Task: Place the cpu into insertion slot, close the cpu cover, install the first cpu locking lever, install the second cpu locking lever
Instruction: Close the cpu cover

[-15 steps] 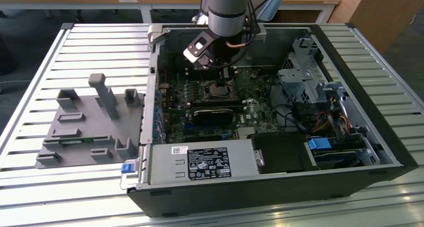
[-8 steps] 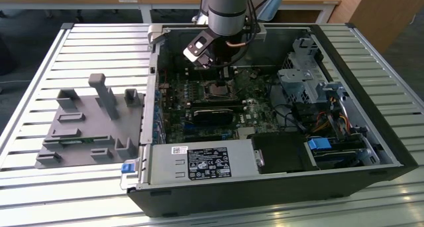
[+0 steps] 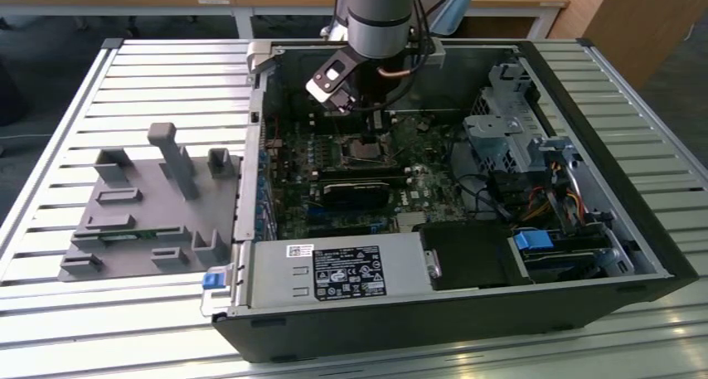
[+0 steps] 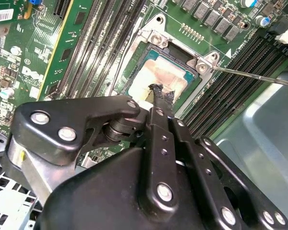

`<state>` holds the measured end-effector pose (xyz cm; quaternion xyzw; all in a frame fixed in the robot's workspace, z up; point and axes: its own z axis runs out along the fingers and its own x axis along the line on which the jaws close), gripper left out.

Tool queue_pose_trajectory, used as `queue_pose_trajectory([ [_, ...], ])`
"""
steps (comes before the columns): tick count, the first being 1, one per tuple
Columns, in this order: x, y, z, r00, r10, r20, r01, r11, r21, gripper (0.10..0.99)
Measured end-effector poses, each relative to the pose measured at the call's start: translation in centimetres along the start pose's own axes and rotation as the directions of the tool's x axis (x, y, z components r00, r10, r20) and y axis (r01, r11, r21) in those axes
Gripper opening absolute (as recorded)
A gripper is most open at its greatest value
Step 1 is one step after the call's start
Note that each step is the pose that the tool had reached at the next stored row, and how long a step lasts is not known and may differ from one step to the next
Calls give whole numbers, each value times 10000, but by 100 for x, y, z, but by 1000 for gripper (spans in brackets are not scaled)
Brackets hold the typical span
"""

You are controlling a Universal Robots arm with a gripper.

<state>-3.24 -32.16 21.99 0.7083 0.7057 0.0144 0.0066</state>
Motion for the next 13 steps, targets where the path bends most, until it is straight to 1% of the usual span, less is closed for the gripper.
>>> queue_pose_trajectory([
  [4,0,0,-13,10000,-1,12,1,10000,0,106],
  [8,1,1,-47,10000,0,14,0,10000,0,106],
  [11,1,3,-90,10000,-1,39,1,10000,0,106],
  [13,2,5,-144,10000,-2,47,2,10000,0,106],
])
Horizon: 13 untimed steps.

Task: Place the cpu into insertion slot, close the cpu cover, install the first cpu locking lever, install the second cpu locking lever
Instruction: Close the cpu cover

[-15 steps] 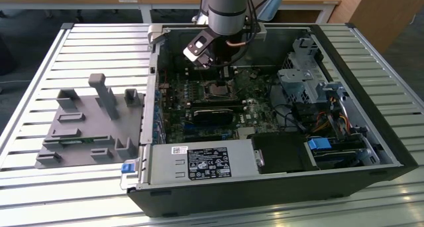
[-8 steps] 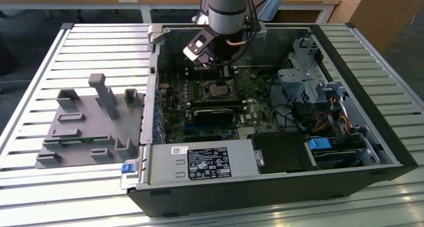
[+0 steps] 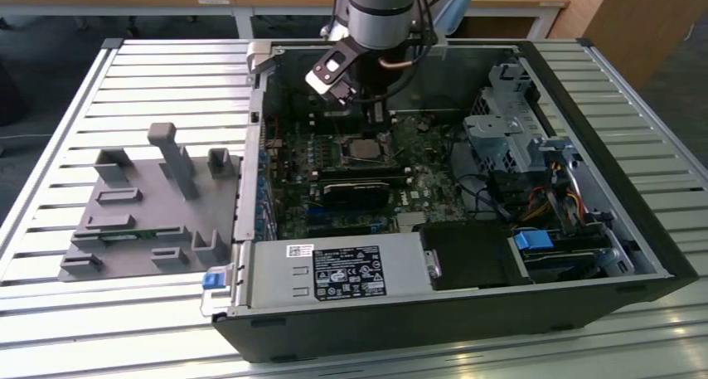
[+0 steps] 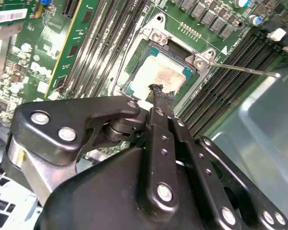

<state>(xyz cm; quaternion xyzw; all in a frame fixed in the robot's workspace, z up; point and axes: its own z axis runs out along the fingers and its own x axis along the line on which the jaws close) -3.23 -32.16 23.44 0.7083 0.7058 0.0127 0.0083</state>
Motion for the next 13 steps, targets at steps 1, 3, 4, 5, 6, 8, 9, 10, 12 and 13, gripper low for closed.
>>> queue_pose_trajectory([
  [1,0,1,-30,10000,0,2,0,10000,-1,106],
  [3,1,2,-87,10000,0,19,0,10000,0,106],
  [4,2,4,-123,10000,0,27,0,10000,0,106],
  [5,3,5,-167,10000,0,34,0,10000,1,106],
  [6,4,6,-211,10000,-1,34,1,10000,-1,106],
  [8,8,8,-301,10000,0,38,0,10000,0,106],
  [9,9,9,-347,10000,0,40,0,10000,0,106],
  [10,10,9,-371,10000,-1,39,1,10000,-1,106],
  [12,10,8,-379,10000,-1,38,1,10000,-4,106],
  [13,8,7,-379,10000,-1,37,1,10000,-5,106],
])
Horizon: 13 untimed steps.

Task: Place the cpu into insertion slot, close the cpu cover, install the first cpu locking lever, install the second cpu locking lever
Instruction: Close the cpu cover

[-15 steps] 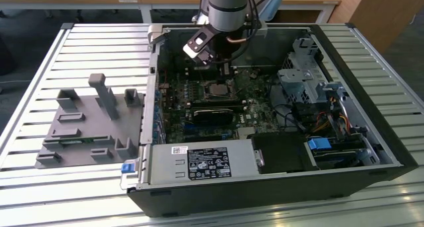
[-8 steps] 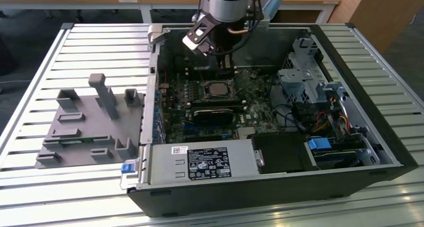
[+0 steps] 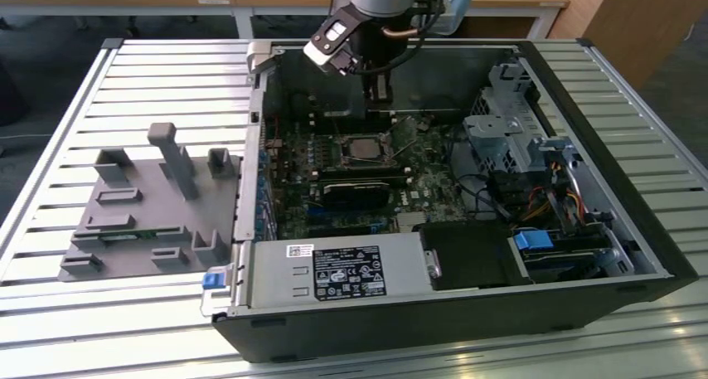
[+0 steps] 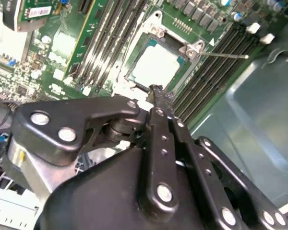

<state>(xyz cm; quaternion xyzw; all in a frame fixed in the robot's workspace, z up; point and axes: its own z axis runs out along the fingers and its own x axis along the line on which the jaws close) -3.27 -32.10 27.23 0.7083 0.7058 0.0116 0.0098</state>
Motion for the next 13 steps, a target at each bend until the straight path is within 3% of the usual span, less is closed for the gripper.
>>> queue_pose_trajectory([
  [5,-10,4,0,10000,1,7,-1,10000,0,106],
  [13,-11,71,3,10000,0,8,0,10000,6,106],
])
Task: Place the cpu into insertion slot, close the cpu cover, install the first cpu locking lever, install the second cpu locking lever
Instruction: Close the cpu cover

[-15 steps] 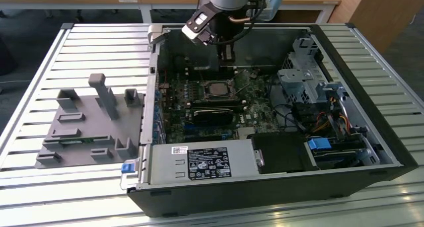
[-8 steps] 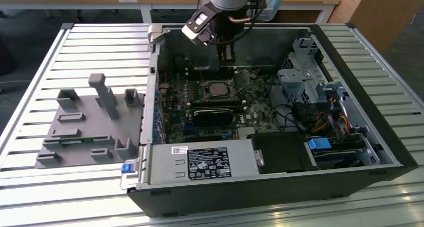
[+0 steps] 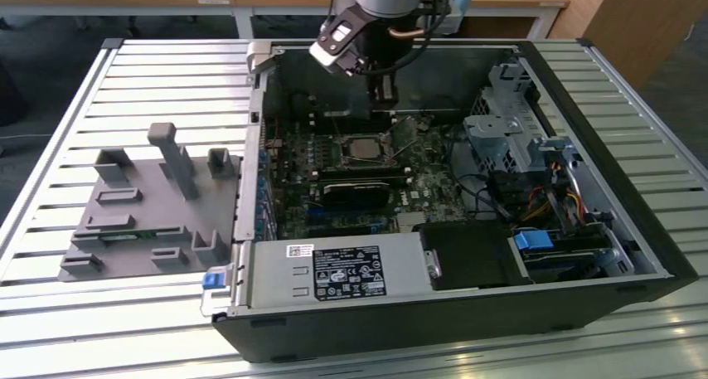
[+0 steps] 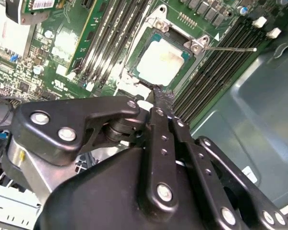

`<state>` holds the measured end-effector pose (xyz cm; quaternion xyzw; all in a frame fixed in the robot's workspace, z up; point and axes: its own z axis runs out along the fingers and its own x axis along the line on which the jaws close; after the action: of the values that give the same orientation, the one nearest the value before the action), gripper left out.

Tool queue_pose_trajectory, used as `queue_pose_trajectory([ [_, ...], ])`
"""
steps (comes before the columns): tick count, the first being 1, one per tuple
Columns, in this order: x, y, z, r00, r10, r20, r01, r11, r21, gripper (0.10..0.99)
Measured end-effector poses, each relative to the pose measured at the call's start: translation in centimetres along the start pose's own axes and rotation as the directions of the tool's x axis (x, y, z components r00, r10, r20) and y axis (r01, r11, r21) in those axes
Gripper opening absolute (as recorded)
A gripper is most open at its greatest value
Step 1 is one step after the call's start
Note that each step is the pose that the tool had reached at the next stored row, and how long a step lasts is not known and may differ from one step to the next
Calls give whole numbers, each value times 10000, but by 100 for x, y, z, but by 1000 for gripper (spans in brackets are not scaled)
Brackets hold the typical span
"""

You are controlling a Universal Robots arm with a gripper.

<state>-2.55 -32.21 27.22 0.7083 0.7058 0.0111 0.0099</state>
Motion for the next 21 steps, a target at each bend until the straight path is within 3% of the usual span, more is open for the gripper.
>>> queue_pose_trajectory([
  [21,0,61,2,10000,0,-1,0,10000,-1,106],
])
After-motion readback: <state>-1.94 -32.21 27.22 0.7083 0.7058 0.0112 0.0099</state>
